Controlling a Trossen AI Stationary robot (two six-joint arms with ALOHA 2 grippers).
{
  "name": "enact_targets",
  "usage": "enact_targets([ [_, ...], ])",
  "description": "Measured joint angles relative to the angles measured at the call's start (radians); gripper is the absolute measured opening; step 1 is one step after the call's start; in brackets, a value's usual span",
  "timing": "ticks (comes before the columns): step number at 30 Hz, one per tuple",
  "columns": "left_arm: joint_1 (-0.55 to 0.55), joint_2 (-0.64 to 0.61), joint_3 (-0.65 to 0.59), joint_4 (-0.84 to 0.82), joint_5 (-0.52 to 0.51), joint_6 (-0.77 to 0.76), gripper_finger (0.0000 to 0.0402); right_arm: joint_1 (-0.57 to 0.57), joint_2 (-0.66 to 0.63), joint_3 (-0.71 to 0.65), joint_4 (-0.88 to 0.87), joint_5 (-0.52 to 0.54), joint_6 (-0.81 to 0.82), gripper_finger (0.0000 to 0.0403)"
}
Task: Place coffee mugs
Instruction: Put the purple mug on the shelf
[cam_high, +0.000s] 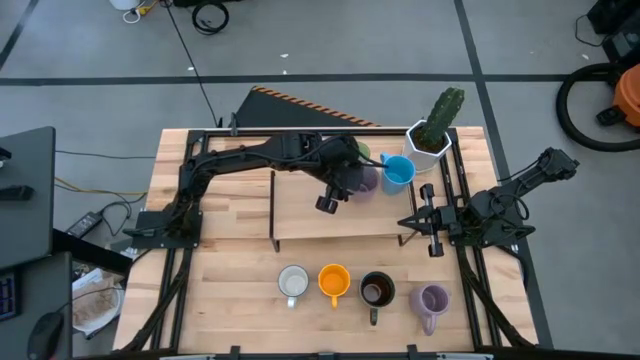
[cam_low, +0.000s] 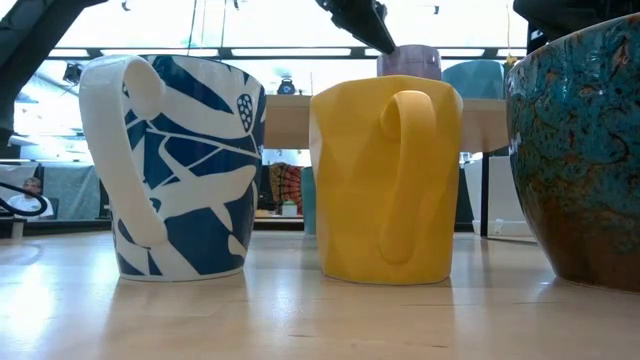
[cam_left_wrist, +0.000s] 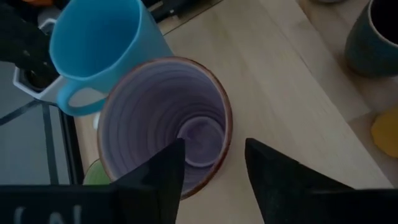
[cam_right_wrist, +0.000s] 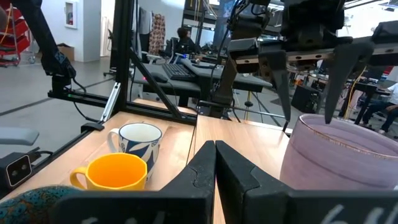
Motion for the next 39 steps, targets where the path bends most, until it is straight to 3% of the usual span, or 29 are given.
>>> enact_targets([
  [15, 0.029, -0.069, 0.009, -0.015, 0.006, 0.002, 0.0174, 0.000, 0.000, 0.000, -0.002, 0.000, 0.016, 0.0018],
  [20, 0.070, -0.084, 0.010, -0.085, 0.030, -0.025, 0.0173, 0.000, 0.013, 0.000, 0.007, 0.081, 0.082, 0.0018],
  [23, 0.090, -0.084, -0.007, -0.103, 0.100, -0.052, 0.0173, -0.001, 0.059, 0.003, 0.047, 0.139, 0.089, 0.0018],
  [29, 0.091, -0.101, -0.082, -0.068, 0.064, -0.044, 0.0155, -0.001, 0.249, 0.099, 0.038, 0.231, 0.082, 0.0012],
  [33, 0.094, -0.165, -0.193, -0.001, 0.061, -0.054, 0.0134, -0.001, 0.403, 0.175, 0.021, 0.336, 0.068, 0.0009],
  [39, 0.096, -0.347, -0.533, 0.277, 0.016, -0.106, 0.0111, 0.002, 0.538, 0.277, -0.040, 0.393, 0.080, 0.0015],
])
